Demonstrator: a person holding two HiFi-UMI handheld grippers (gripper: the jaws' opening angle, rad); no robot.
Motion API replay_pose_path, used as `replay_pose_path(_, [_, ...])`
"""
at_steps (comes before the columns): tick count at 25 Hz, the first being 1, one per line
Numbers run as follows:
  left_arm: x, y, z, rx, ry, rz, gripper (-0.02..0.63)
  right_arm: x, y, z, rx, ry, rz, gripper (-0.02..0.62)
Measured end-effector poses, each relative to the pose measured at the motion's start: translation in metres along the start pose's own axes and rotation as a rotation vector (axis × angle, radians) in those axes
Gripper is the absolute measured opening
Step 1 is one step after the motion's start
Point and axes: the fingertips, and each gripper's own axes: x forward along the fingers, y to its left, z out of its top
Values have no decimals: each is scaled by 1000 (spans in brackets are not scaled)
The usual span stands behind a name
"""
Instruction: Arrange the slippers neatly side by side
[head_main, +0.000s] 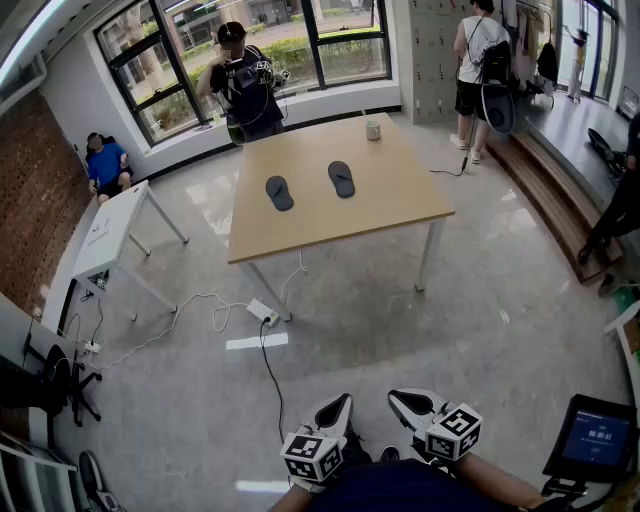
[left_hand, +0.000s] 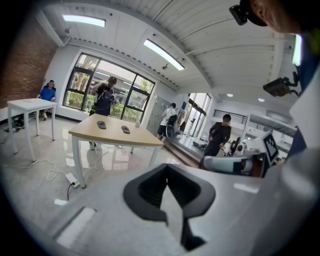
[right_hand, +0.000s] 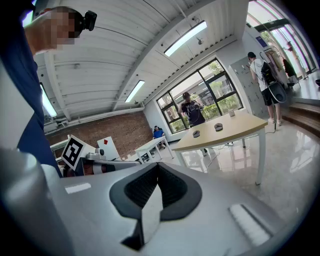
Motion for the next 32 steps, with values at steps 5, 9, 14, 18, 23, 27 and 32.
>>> replay_pose_path(5, [18, 33, 26, 14, -6, 6, 14, 31, -14, 23, 11, -9, -45, 9])
replay_pose_path(9, [33, 68, 48, 16, -4, -2, 49, 67, -27, 31, 13, -9, -57, 9])
replay_pose_path(14, [39, 113, 70, 9, -3, -12, 49, 115, -29, 43, 15, 6, -73, 9])
replay_pose_path(18, [46, 150, 86, -2, -13, -11, 41, 152, -33, 48, 18, 24, -85, 10])
replay_pose_path(23, [55, 177, 94, -17, -2, -34, 28, 183, -34, 52, 3, 47, -89, 9])
replay_pose_path(27, [75, 181, 100, -34, 18, -56, 25, 194, -51, 63, 15, 57, -105, 9])
replay_pose_path(32, [99, 191, 106, -40, 35, -63, 25, 217, -71, 63, 29, 86, -80, 9])
